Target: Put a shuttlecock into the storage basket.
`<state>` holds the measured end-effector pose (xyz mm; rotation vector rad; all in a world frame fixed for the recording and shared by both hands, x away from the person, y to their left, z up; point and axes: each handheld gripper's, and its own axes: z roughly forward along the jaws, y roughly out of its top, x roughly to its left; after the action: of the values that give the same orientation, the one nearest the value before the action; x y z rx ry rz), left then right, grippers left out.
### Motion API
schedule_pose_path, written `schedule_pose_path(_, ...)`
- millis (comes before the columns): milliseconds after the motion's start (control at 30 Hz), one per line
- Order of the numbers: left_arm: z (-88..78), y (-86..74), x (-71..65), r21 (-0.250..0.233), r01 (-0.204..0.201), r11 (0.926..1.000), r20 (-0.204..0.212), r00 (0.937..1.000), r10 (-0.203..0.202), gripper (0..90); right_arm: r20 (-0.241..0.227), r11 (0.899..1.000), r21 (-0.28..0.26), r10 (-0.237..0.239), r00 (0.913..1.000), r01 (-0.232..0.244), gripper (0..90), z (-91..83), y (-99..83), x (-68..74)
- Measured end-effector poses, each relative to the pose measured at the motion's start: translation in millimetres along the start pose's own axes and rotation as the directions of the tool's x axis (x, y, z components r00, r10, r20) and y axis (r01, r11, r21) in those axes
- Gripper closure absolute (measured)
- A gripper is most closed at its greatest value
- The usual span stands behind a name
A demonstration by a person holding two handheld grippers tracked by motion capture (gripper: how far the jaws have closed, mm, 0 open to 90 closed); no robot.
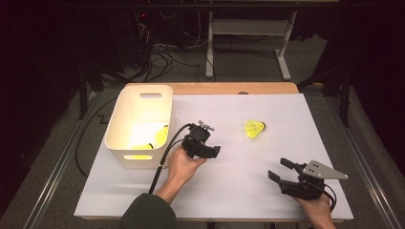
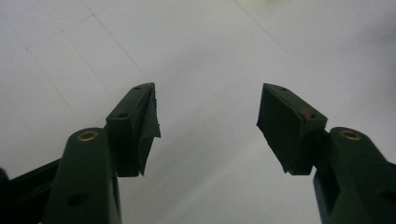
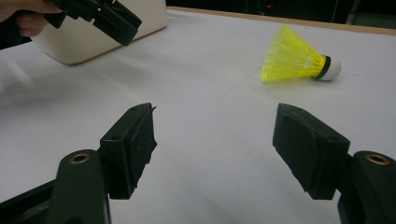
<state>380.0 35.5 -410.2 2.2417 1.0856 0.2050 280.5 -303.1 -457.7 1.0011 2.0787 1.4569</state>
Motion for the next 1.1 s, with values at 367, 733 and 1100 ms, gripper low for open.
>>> schedule_pose_path(367, 3.9, -7.9, 2.5, 0.003, -0.007, 1.0000, 0.002, 1.0000, 0.007, 39.2, 0.056, 0.999, 0.044, -0.006, 0.9984, 0.003, 32.5, 21.0, 13.6, -4.1)
schedule_pose_path(733, 8.2, -13.6, 9.0, 0.002, 0.017, 0.9999, -0.002, 0.9999, -0.017, 38.7, 0.111, 0.996, 0.082, 0.014, 0.9937, -0.023, 35.0, 47.2, 23.6, -11.7)
schedule_pose_path(1100, 12.2, -17.0, 12.5, 0.010, 0.025, 0.9997, 0.001, 0.9997, -0.025, 38.3, 0.165, 0.993, 0.103, 0.040, 0.9855, -0.058, 37.1, 73.9, 35.5, -20.9)
